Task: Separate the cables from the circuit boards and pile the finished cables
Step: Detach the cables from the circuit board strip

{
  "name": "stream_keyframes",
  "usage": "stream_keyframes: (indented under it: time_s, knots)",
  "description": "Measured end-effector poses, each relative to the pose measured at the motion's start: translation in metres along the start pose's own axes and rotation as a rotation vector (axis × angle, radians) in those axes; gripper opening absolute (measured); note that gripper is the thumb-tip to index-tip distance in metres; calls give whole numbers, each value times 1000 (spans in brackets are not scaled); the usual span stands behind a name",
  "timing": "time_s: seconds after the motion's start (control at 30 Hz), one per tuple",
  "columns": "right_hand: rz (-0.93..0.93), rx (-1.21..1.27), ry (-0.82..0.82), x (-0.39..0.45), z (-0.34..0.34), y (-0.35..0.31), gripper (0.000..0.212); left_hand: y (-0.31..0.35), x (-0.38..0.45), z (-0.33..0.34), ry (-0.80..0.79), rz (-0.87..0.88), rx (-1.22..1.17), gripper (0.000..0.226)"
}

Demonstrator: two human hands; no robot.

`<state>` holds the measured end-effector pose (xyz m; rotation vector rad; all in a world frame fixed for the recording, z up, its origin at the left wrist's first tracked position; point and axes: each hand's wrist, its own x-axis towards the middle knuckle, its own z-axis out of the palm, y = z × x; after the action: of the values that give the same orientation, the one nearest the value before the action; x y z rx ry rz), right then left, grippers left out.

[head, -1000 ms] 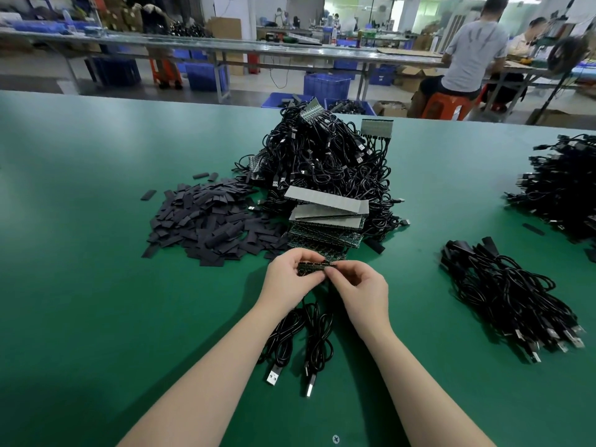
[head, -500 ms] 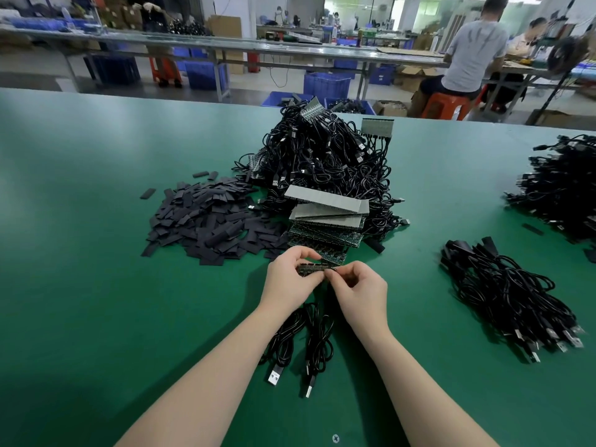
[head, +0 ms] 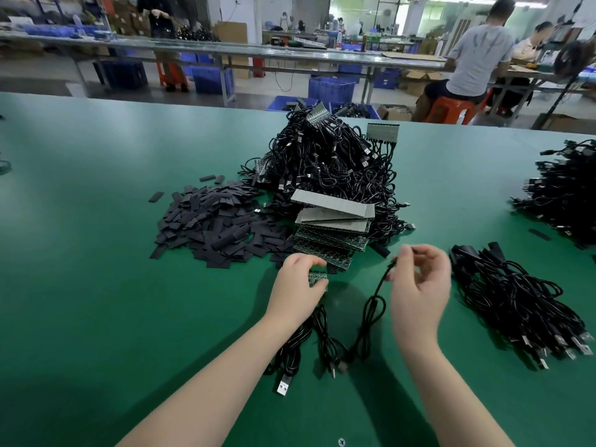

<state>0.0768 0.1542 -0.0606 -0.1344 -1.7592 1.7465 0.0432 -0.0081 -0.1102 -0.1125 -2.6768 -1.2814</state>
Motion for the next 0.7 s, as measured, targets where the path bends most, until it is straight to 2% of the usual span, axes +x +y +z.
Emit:
stream_keyframes:
  time_s: [0.13, 0.2, 0.3, 0.4, 0.57, 0.7]
  knots:
    - [-227, 93, -100, 4, 10, -59, 24, 3, 4, -10, 32, -73, -10, 18]
    - [-249, 164, -207, 2, 20, -78, 22, 6, 11, -19, 108, -143, -118, 15]
    - [-159, 267, -274, 1, 33, -82, 14, 6, 21, -40, 271, -210, -297, 18]
    - [9, 229, -322, 3, 43, -55, 11, -5, 31, -65, 405, -240, -410, 19]
    - [286, -37, -485, -9, 35, 16, 10, -33, 45, -94, 476, -270, -167, 19]
    - [128, -283, -513, -23, 28, 43, 21, -46, 57, -99, 367, -159, 305, 29]
